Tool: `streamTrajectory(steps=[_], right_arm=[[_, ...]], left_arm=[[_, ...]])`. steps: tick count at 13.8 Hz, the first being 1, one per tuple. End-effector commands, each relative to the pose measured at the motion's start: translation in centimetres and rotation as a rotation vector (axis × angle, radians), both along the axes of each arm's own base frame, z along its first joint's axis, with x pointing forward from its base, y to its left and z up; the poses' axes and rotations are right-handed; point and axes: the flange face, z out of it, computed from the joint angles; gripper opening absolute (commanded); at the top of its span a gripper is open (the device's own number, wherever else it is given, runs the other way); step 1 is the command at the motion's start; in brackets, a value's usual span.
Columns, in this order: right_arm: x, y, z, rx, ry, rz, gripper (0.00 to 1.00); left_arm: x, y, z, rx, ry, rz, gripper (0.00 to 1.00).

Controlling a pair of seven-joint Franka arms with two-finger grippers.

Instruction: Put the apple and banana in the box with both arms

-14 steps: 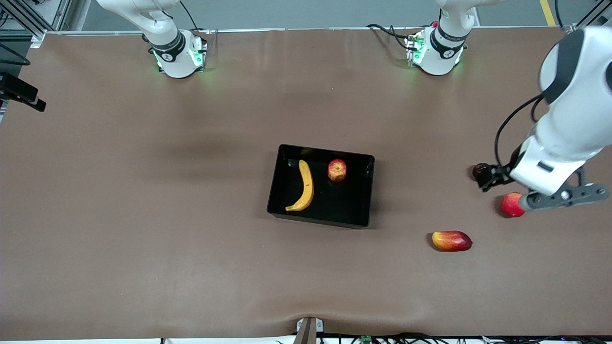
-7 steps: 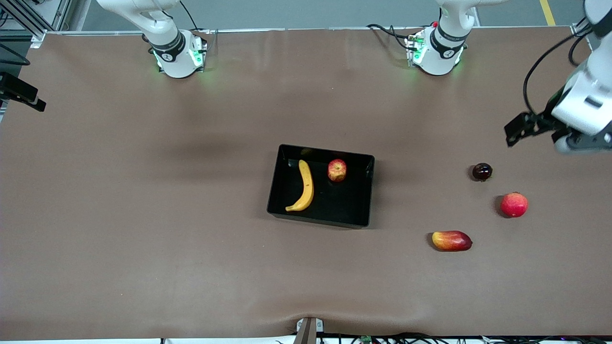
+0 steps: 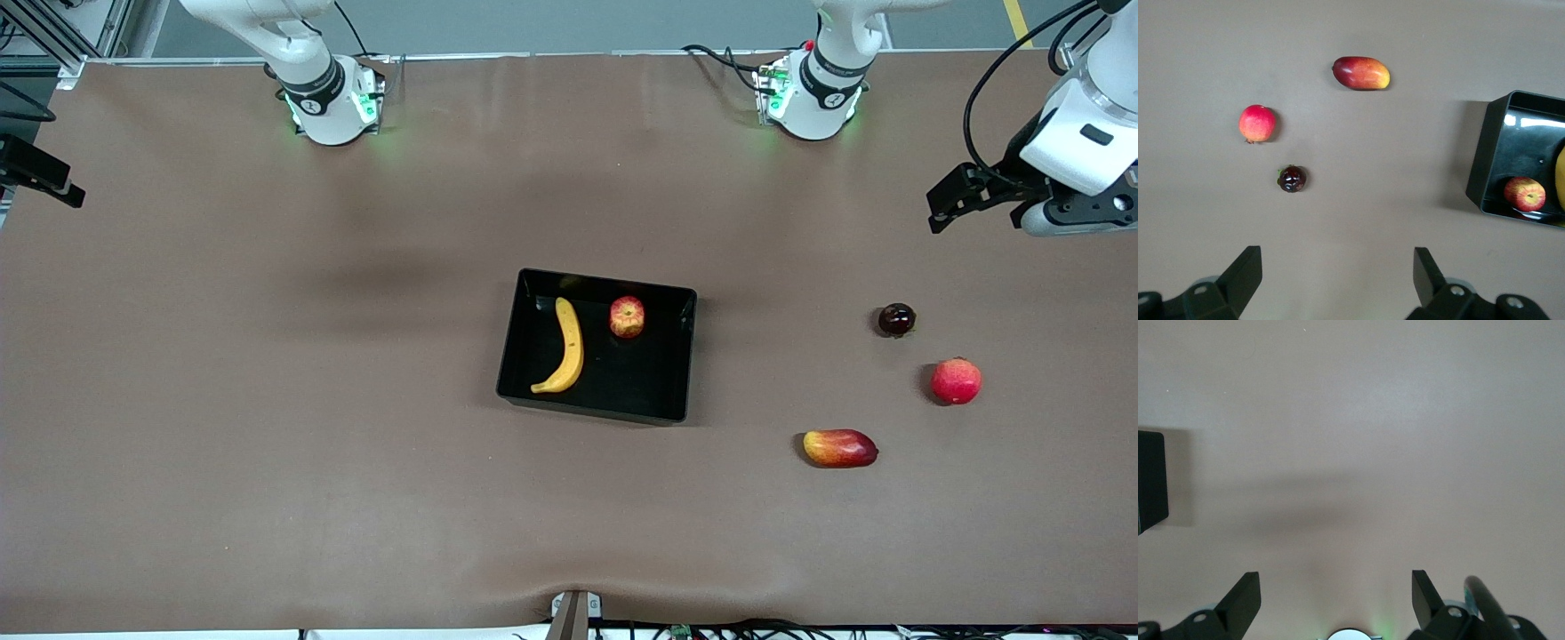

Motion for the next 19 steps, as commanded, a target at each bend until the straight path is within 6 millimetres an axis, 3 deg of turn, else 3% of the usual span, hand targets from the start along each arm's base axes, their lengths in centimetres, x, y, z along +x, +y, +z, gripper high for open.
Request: streamTrajectory(steps=[1,19], right_arm=[[0.0,-0.6,0.2,0.017,-0.002,0.003,1.0],[0.0,-0.5,0.3,0.016,-0.006,0.004,1.0]], left_arm=[[-1.3,-0.1,0.6,-0.016,-0.006,-0.007,1.0],[-0.3,0.1,0.9,-0.014,0.004,-0.006,1.0]])
